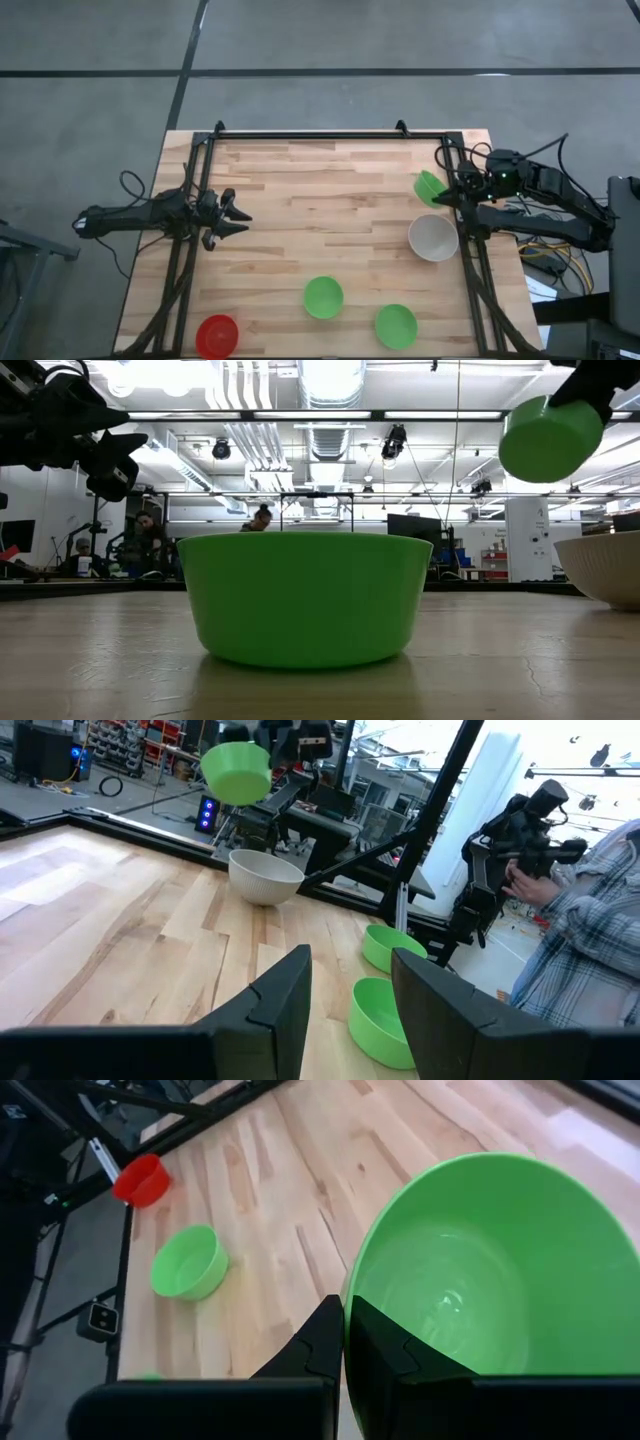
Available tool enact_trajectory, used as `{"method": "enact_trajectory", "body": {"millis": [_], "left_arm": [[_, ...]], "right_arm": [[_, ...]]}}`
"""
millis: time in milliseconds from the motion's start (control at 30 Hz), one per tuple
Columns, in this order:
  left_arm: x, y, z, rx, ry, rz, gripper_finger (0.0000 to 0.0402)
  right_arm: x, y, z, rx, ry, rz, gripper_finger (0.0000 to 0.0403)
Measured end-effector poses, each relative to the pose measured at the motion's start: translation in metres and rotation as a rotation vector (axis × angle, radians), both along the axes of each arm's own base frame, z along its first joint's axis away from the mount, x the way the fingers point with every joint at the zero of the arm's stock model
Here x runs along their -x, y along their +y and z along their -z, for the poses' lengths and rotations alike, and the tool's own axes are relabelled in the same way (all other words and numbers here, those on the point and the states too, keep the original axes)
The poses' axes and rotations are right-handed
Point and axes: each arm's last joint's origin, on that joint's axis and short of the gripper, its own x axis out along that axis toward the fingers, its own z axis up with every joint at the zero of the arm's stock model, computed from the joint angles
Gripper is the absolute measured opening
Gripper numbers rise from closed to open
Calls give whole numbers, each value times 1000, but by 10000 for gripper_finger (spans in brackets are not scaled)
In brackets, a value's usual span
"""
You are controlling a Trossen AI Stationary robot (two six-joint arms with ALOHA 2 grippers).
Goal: Nest bowls inside each other
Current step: Stack the top green bowl on top of the white bowl
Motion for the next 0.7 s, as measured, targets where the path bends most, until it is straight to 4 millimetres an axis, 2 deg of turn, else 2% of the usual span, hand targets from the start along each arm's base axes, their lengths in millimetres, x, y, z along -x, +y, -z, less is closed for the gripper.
{"method": "enact_trajectory", "body": {"millis": [700], "left_arm": [[0,0,0,0,0,0,145]], "right_arm": [[7,2,13,-99,143,65,8]]}}
